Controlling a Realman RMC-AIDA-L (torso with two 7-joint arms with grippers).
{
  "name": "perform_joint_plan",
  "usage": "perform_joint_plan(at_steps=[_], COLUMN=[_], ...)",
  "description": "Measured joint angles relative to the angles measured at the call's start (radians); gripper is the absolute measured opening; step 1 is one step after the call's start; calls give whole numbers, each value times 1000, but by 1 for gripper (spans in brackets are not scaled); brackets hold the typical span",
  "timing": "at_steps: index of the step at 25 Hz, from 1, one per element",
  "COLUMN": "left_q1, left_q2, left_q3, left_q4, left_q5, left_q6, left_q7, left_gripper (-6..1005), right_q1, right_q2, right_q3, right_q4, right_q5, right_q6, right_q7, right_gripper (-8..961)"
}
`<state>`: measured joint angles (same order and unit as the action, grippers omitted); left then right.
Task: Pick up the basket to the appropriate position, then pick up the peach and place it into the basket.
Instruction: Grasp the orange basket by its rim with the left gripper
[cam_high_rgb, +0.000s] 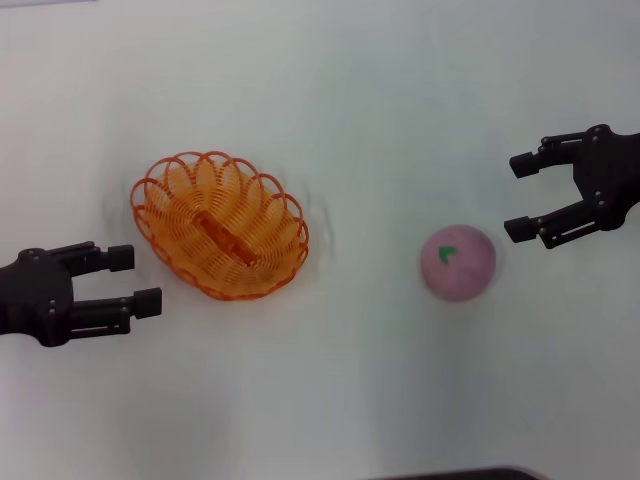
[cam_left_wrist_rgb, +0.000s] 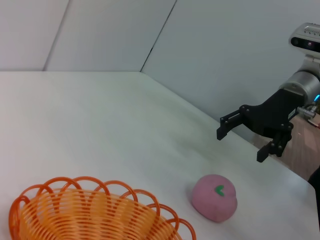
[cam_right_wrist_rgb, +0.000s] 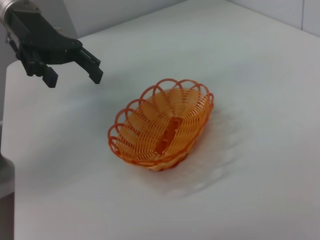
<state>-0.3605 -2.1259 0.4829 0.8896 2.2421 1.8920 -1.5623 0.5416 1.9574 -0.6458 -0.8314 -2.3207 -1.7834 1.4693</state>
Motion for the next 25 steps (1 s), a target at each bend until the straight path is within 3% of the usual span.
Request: perform_joint_plan(at_steps=[17, 25], left_q1=[-5, -108], left_q2=[-6, 6], left_q3=[-6, -1], left_q4=[0, 133], left_q5=[0, -6], left_q6=[0, 6], left_q7=[-3, -203], left_gripper=[848, 846], right_q1=[1, 1], right_q2=[1, 6], right_q3=[-8, -4], right_q4=[-2, -9], right_q5=[-2, -2], right_q6=[6, 9], right_q7=[21, 22], right_gripper=[953, 952])
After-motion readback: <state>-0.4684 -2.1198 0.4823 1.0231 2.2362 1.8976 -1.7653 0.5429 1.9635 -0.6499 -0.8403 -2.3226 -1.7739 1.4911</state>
